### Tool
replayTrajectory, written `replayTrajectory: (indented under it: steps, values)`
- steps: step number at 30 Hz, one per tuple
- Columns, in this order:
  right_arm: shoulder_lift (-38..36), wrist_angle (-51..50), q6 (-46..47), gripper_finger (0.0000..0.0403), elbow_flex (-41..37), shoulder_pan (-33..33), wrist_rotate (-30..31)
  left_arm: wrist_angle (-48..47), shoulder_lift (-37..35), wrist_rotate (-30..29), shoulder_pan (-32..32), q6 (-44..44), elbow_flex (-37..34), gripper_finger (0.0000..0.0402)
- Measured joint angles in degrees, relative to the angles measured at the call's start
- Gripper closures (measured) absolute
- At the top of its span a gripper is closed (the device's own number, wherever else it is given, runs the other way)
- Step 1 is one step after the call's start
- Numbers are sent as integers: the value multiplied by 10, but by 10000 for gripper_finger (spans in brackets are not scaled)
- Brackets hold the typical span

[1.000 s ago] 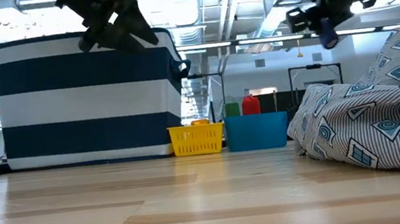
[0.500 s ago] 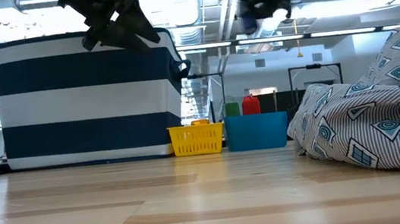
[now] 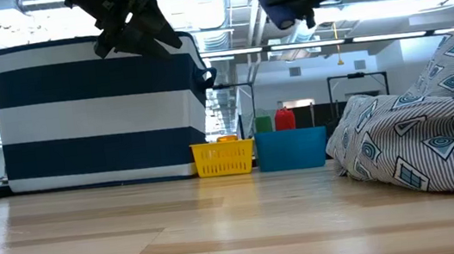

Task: Pick & place medical supplies in basket/bin
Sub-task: Put the blue bandage into the right blue bin

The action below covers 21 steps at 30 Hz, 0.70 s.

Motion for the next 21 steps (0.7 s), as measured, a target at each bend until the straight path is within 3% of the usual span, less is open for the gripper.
replayTrajectory:
  steps: [5,13,17,21]
  values:
    - [-9,-23,-21,258,-11,-6,-73,0,0,0,0,-2,0,234]
    - [-9,182,57,260,-167,34,-92,4,0,28,4,-36,0,234]
    - [-9,347,104,262,-256,54,-54,4,0,36,4,-46,0,234]
    - [-9,443,83,261,-317,78,36,4,0,62,6,-49,0,234]
